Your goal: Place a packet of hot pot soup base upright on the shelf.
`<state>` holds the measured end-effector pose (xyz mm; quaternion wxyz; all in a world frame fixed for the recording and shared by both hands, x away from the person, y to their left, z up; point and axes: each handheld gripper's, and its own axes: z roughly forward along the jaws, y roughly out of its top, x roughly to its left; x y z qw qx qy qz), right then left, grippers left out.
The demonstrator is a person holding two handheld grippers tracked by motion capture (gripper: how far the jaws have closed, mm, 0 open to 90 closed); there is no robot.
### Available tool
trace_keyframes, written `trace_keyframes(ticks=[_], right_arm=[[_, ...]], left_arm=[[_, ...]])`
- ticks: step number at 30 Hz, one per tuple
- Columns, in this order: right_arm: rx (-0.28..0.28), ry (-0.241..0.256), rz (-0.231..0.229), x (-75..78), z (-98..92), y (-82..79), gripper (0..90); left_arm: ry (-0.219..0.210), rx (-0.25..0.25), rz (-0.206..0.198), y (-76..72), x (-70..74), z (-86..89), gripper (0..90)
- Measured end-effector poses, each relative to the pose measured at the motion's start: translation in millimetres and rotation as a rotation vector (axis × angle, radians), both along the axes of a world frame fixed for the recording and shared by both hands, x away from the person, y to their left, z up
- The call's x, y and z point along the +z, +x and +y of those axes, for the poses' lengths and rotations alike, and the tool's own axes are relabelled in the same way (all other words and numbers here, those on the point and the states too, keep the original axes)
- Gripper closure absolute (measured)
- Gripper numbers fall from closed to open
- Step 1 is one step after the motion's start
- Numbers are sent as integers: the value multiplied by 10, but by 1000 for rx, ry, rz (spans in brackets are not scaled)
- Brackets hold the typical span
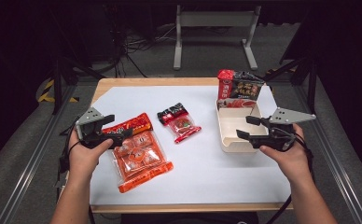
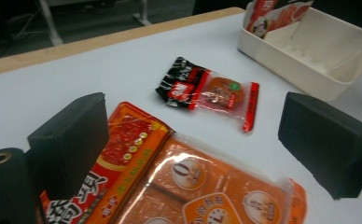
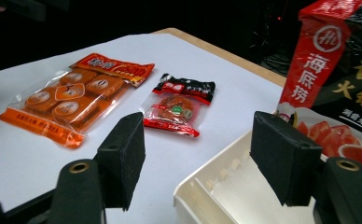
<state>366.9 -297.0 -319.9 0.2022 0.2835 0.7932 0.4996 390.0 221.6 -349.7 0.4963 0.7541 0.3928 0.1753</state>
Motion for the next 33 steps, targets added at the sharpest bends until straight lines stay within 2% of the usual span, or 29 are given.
trace_keyframes(ticks=[12, 18, 23, 27, 30, 33], right_arm=[[47, -25, 9, -99, 145, -29, 359], [66, -34, 16, -148, 213, -31, 355], [75, -41, 19, -179, 241, -25, 353], [83, -45, 23, -199, 271, -22, 349], [84, -50, 23, -207, 285, -24, 347], [85, -52, 22, -211, 292, -31, 344]], left_arm=[[-14, 64, -5, 71, -68, 161, 84], [13, 135, 3, 186, -230, 281, 88], [-4, 172, 16, 267, -370, 378, 115], [10, 206, 35, 325, -477, 446, 124], [39, 245, 70, 368, -573, 499, 128], [39, 266, 108, 395, -650, 539, 132]])
